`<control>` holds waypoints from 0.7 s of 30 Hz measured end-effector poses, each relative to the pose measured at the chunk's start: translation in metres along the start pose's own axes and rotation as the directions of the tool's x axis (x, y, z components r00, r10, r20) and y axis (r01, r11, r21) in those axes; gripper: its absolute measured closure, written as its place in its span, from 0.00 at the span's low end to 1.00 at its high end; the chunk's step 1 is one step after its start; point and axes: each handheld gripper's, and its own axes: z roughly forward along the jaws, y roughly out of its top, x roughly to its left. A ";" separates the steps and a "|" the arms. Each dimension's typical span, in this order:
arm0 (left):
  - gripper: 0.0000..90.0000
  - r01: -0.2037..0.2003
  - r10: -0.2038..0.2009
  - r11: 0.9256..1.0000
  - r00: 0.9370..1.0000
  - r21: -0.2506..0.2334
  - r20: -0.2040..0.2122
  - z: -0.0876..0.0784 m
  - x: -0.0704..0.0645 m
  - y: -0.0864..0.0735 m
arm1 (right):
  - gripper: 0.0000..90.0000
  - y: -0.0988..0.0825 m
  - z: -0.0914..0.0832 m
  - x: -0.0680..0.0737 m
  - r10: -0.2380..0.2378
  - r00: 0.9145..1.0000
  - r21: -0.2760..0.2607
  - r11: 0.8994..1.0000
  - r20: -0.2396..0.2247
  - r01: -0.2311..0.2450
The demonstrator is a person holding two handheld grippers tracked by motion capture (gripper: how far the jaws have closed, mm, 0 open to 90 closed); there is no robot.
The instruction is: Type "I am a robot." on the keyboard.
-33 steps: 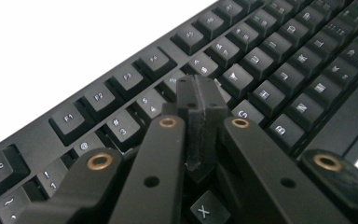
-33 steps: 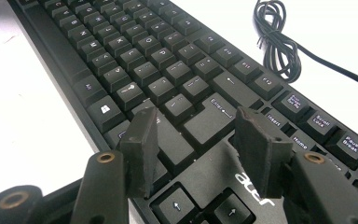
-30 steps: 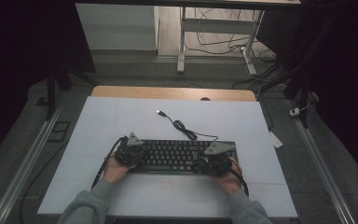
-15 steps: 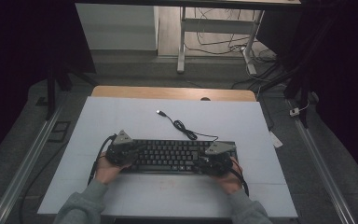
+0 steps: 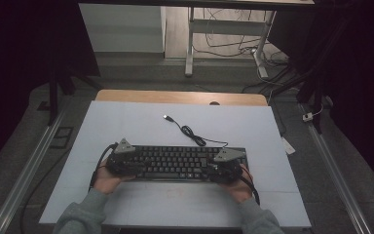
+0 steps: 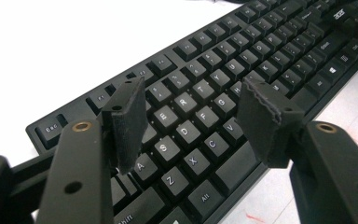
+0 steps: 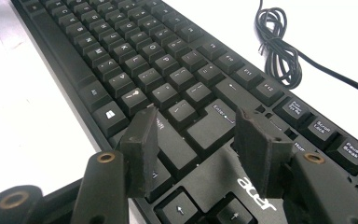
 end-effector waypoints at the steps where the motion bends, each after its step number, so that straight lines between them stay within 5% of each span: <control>1: 0.46 0.000 0.000 1.000 1.000 0.002 0.000 0.000 0.000 0.000 | 0.55 0.000 0.000 0.000 -0.001 1.000 -0.002 1.000 -0.003 0.001; 21: 0.43 0.006 -0.006 1.000 1.000 0.023 -0.005 0.004 0.001 -0.002 | 0.57 0.023 0.015 0.007 -0.001 0.998 -0.051 0.999 -0.057 -0.002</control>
